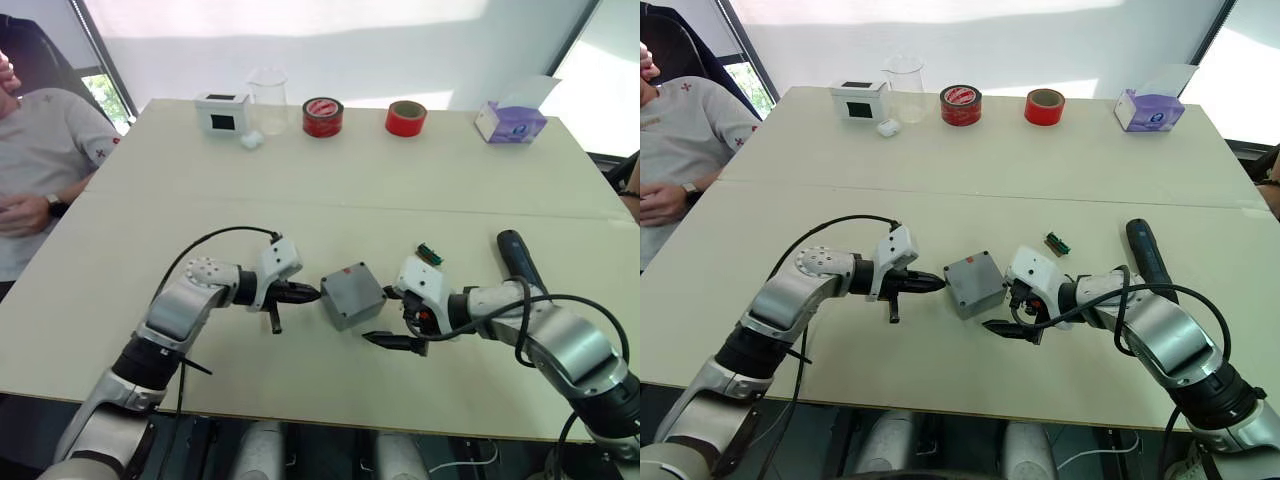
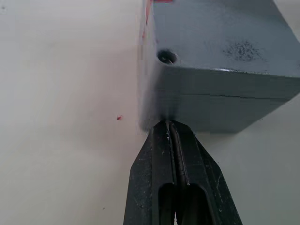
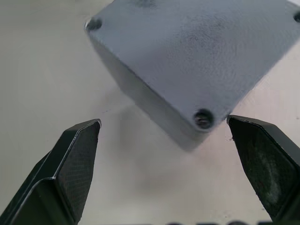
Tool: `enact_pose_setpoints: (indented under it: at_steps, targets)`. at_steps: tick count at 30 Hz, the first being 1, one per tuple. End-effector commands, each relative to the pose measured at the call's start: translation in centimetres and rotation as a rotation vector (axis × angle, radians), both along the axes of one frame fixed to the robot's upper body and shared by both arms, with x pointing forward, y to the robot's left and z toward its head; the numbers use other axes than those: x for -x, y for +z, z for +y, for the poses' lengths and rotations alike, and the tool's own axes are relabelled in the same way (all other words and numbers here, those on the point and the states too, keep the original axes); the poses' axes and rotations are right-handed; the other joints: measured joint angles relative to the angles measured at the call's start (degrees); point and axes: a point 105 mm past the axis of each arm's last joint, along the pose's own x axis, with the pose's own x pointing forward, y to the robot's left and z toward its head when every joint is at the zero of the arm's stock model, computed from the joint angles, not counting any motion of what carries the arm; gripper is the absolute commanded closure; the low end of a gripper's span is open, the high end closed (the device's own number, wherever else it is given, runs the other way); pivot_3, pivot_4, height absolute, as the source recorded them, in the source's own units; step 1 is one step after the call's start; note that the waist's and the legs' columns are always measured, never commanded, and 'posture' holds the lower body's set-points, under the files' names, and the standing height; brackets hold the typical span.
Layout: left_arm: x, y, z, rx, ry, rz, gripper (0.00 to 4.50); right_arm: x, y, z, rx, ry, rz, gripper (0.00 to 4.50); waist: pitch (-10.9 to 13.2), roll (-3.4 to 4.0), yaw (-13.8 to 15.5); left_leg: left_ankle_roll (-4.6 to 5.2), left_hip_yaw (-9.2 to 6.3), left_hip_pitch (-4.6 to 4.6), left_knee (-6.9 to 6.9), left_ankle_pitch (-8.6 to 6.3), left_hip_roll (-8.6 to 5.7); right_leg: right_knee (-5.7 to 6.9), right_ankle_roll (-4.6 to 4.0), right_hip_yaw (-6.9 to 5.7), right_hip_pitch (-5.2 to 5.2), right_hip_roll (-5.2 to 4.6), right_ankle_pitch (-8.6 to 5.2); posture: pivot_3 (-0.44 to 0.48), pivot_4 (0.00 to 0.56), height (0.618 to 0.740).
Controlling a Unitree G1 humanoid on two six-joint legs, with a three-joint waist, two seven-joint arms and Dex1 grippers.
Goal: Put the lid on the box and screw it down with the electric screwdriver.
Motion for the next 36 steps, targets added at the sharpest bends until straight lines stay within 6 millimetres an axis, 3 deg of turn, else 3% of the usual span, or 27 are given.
enact_pose_setpoints:
  at_steps: [1,13,29,36]
  targets:
    - [-1.0,1.1,-0.8,0.014,-0.008,-0.056,4.50,1.2,0.6,1.0,-0.019,0.058,-0.017,0.08,0.00,0.00,0.08,0.00,0.00,0.00,0.00,0.00,0.01,0.01,0.00,0.00,0.00,0.01,0.00,0.000,0.150,0.715]
    - [-1.4,1.3,-0.9,0.012,-0.032,-0.070,4.50,1.2,0.7,0.8,-0.028,-0.002,-0.032,0.08,0.00,0.00,0.05,0.02,-0.02,-0.01,0.03,-0.01,0.02,0.02,0.00,-0.02,0.00,0.01,0.00,0.000,0.150,0.715]
    - [0.9,1.0,-1.6,0.025,-0.106,-0.002,4.50,-0.4,0.9,0.2,-0.023,-0.044,-0.074,0.08,0.00,0.00,0.09,0.05,-0.02,-0.01,0.05,-0.03,0.01,0.02,0.00,-0.02,0.01,-0.01,0.00,0.000,0.150,0.715]
    - [0.1,1.4,-0.7,0.011,-0.072,-0.029,4.50,-0.3,2.1,-0.5,-0.039,-0.052,-0.092,0.08,0.00,0.00,0.05,0.02,-0.02,-0.01,0.05,-0.01,0.01,0.03,0.00,-0.02,0.01,0.00,0.00,0.000,0.150,0.715]
